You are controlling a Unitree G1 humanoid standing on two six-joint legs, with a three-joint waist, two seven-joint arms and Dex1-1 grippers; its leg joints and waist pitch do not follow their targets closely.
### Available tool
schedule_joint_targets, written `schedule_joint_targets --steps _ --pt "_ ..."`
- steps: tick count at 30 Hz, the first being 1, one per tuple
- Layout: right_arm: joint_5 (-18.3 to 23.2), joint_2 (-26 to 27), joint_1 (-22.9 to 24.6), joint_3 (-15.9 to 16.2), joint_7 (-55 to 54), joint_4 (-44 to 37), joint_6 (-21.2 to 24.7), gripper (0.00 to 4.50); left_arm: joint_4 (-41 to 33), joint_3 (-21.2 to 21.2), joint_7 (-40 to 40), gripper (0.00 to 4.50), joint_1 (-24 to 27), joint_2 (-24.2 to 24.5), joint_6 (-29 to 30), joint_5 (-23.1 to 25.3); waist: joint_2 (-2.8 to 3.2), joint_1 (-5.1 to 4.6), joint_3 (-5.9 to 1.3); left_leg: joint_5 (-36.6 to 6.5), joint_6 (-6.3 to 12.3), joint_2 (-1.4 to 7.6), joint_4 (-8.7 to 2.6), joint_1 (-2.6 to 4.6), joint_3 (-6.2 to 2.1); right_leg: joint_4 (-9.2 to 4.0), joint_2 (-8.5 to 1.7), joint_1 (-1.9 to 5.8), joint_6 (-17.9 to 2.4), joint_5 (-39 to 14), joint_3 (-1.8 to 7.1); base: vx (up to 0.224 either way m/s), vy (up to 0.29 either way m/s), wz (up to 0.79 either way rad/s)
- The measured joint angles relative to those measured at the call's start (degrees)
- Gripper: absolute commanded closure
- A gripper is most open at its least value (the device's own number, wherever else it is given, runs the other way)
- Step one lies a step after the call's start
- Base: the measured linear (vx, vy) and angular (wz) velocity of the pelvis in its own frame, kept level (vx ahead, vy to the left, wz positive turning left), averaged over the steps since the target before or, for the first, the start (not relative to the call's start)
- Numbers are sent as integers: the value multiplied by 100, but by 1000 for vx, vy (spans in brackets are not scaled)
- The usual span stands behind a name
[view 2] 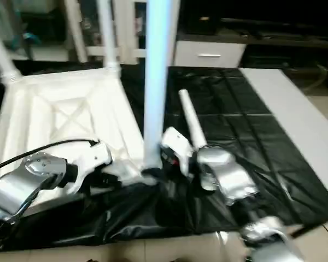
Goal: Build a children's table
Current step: Rotate leg to tighten
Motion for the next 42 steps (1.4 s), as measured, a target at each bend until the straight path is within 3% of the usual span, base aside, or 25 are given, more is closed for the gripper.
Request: schedule_joint_targets --steps 5,9,15,24,25,27,32,38,41,42 --pt "-120 593 -247 -359 -1358 572 139 184 644 314 771 450 -192 -749 50 14 0 -155 0 0 0 -3 22 0 -38 -46 -1 -6 5 -3 -31 0 0 0" --pt "-262 1171 -684 -641 -2746 1298 111 185 1288 466 1519 450 -533 -1318 41 74 17 -282 7 0 1 -3 33 -22 -117 -138 -22 6 4 -3 -154 0 0 0" --pt "-227 1872 -1384 -1349 -4642 2539 -191 185 2404 715 2601 450 -1068 -2205 -297 228 102 -283 51 -2 3 4 20 -45 -158 -304 -54 66 4 -3 -304 0 0 0" --pt "-212 2034 -1566 -1620 -4868 3098 -818 185 2560 685 2708 450 -1158 -2267 -461 305 118 -300 71 -3 4 -5 10 -44 -144 -336 -133 69 5 -3 -382 0 0 0" --pt "-210 2027 -1565 -1664 -4786 3172 -948 129 2564 679 2705 450 -1158 -2261 -478 312 121 -298 73 -3 4 -4 9 -45 -144 -336 -139 67 5 -3 -396 0 0 0" --pt "-186 2011 -1547 -1706 -4578 3202 -1113 115 2596 662 2703 450 -1168 -2230 -591 377 130 -309 83 -3 5 0 7 -53 -145 -340 -160 63 5 -3 -446 0 0 0" --pt "-78 1948 -1240 -1571 -4141 2464 -1082 79 2961 718 2899 450 -1357 -2064 -1028 573 140 -427 108 -3 4 7 -10 -108 -221 -412 -175 26 4 -3 -578 0 0 0" --pt "-91 1393 -366 -1380 -3702 748 -576 79 3610 710 2931 450 -1660 -2150 -1504 643 146 -394 112 -2 5 0 -29 -108 -158 -403 -174 15 1 -1 -518 0 0 0" --pt "-85 1307 -29 -1337 -3565 82 -339 75 4048 884 3025 395 -1854 -2298 -1787 600 154 -369 117 -2 6 -1 -29 -108 -145 -402 -173 6 1 0 -503 0 0 0" --pt "-79 1261 113 -1299 -3522 -198 -247 75 4164 1031 3057 395 -1903 -2346 -1983 515 145 -323 123 -2 6 0 -26 -111 -143 -402 -172 5 0 0 -502 0 0 0"
